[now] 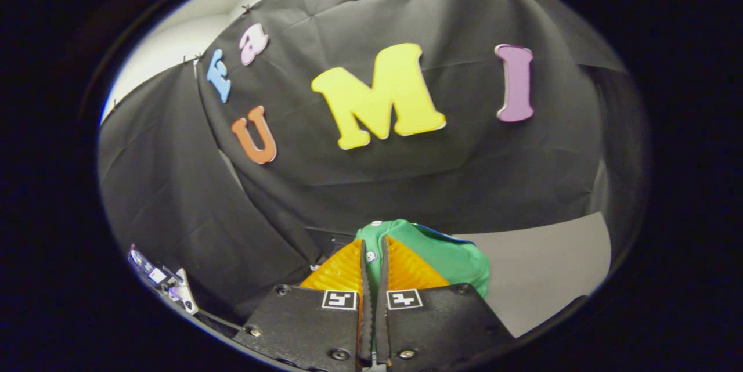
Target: Put the clothes into the washing machine and then close the washing machine lid.
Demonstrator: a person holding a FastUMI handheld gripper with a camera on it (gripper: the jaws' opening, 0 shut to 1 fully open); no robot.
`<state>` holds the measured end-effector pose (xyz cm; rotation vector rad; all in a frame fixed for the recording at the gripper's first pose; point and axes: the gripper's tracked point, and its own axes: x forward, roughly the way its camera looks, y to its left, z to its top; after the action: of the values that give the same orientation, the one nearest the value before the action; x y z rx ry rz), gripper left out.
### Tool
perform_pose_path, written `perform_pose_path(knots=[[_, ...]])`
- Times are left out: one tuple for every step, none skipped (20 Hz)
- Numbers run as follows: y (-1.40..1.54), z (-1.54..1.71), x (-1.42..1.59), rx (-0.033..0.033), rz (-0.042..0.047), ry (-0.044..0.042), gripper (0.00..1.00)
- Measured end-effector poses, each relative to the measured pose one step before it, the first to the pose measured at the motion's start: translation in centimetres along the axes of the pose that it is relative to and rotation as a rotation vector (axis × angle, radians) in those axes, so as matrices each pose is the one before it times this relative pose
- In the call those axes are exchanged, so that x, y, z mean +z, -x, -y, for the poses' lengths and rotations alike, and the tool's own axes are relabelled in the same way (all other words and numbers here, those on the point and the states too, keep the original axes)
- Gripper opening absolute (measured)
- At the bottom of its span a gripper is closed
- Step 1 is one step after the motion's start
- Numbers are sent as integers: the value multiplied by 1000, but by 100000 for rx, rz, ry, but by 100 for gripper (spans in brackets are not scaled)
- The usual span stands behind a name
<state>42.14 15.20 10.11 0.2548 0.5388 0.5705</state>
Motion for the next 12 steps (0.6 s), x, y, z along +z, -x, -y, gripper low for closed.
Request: perform_pose_path(knots=[[-1120, -1236, -507, 1583, -1320, 899, 6], [-1051, -1049, -422, 1375, -1329, 753, 6], [-1064, -868, -341, 1052, -1394, 596, 6], [-1028, -941, -373, 1164, -1272, 243, 6], [-1125, -1019, -284, 1468, -1425, -123, 6], [-1004, -606, -383, 1305, -1449, -438, 6], [-970, -618, -532, 1080, -1377, -287, 6], [-950, -552, -416, 724, -1344, -17, 6], [-895, -577, -613, 542, -1350, 95, 6], [-966, -349, -554, 101, -1322, -299, 6], [-940, -191, -617, -284, -1315, -650, 6], [-874, -19, -705, -452, -1420, -705, 6]])
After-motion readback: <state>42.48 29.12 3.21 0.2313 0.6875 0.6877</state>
